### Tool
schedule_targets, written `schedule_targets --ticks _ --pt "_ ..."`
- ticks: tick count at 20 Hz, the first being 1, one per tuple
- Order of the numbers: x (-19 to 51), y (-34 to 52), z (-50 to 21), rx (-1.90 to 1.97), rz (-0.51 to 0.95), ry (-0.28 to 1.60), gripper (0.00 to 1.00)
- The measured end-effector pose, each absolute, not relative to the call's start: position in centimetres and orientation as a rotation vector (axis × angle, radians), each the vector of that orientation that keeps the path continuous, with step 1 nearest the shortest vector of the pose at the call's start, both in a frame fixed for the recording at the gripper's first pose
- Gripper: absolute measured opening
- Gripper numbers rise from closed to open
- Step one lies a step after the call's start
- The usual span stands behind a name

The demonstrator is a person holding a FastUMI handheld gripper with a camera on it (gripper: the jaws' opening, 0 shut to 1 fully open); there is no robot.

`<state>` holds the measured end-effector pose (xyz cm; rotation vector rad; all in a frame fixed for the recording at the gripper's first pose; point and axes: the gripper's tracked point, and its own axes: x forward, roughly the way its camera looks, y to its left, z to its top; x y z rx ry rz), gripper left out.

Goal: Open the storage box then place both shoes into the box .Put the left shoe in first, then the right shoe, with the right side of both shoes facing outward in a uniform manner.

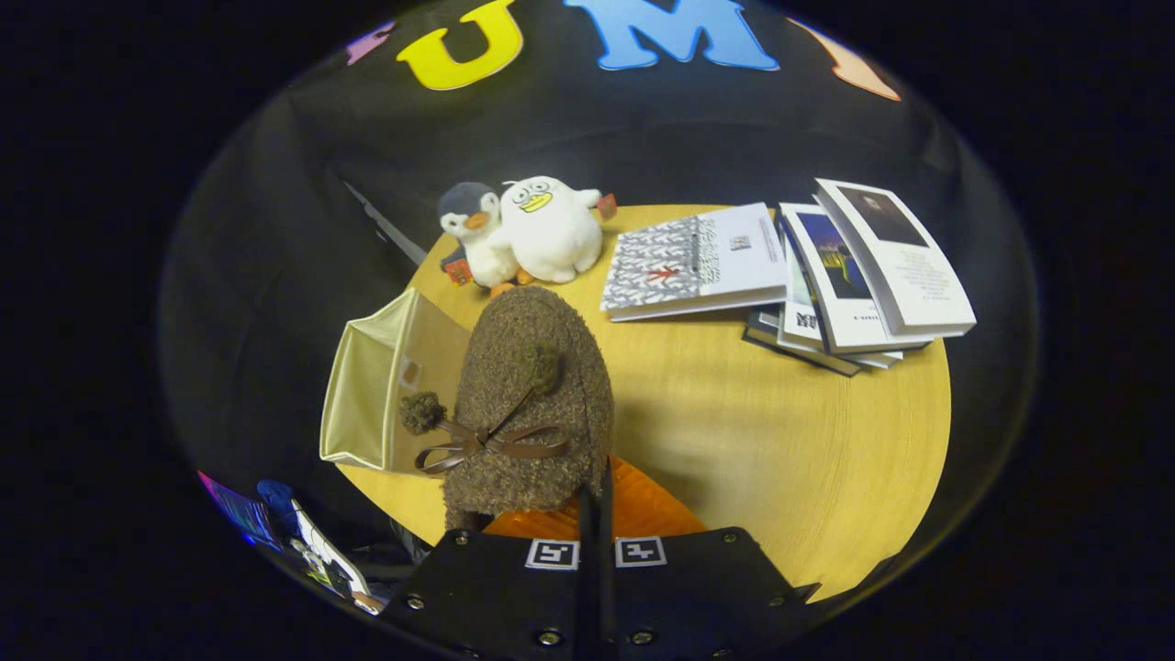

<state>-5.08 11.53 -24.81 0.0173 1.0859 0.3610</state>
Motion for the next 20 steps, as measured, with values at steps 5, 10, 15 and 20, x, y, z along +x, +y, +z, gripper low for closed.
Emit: schedule_targets --ticks 5,10,15,20 --pt "-3.1 18.5 -22.4 -0.037 0.476 1.045 0.0" --pt "-1.9 25.1 -21.4 -0.114 0.579 1.011 0.0" --pt "-1.3 32.7 -23.0 -0.198 0.673 1.025 0.0" --pt "-0.7 38.6 -26.8 -0.302 0.74 1.049 0.0"
